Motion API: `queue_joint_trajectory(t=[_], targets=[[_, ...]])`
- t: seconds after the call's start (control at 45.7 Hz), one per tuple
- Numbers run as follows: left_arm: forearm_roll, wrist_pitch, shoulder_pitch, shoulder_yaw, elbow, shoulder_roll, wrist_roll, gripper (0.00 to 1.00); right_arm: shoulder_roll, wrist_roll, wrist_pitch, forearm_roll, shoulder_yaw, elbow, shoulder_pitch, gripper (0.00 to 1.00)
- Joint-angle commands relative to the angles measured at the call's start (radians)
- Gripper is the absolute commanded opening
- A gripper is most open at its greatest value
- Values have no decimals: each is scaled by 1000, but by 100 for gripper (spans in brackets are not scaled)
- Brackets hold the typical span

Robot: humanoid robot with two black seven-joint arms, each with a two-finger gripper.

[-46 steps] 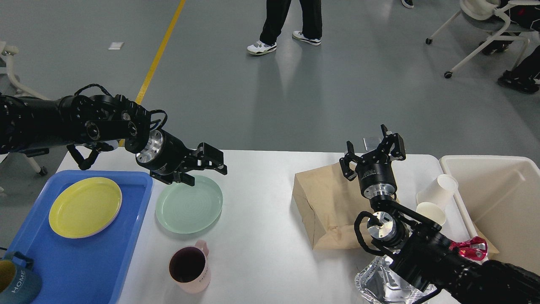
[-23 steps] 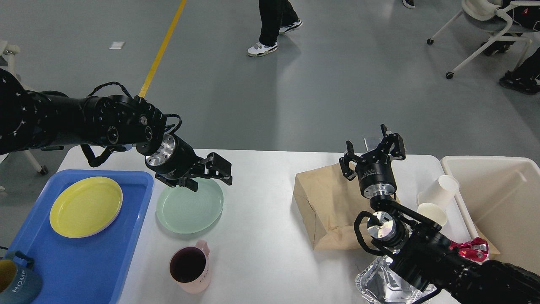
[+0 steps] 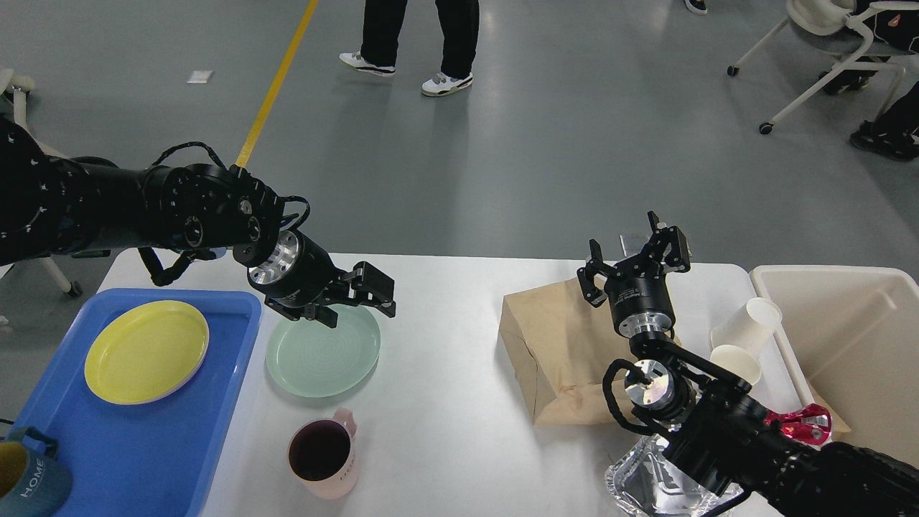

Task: Tidy desktop
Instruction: 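Lower the left gripper onto the pink mug's rim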

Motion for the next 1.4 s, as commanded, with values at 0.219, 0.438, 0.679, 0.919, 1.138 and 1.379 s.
queue_joint_trajectory(t=[0.219,0.438,0.679,0.919,1.138,1.379], targets=[[0,0,6,0,0,2,0,97,0,0,0,0,0,2,0,100],[2,-40,8,-9,-23,-2,-2,97,0,0,0,0,0,0,0,100],[2,-32,8,-2,-22,21,0,97,0,0,0,0,0,0,0,100],[6,-218,9,1,-80,12,6,97,0,0,0,0,0,2,0,100],[8,-365,11,35,-89,19,78,97,0,0,0,0,0,2,0,100],[15,-368,9,70,-108,24,124,97,0,0,0,0,0,2,0,100]])
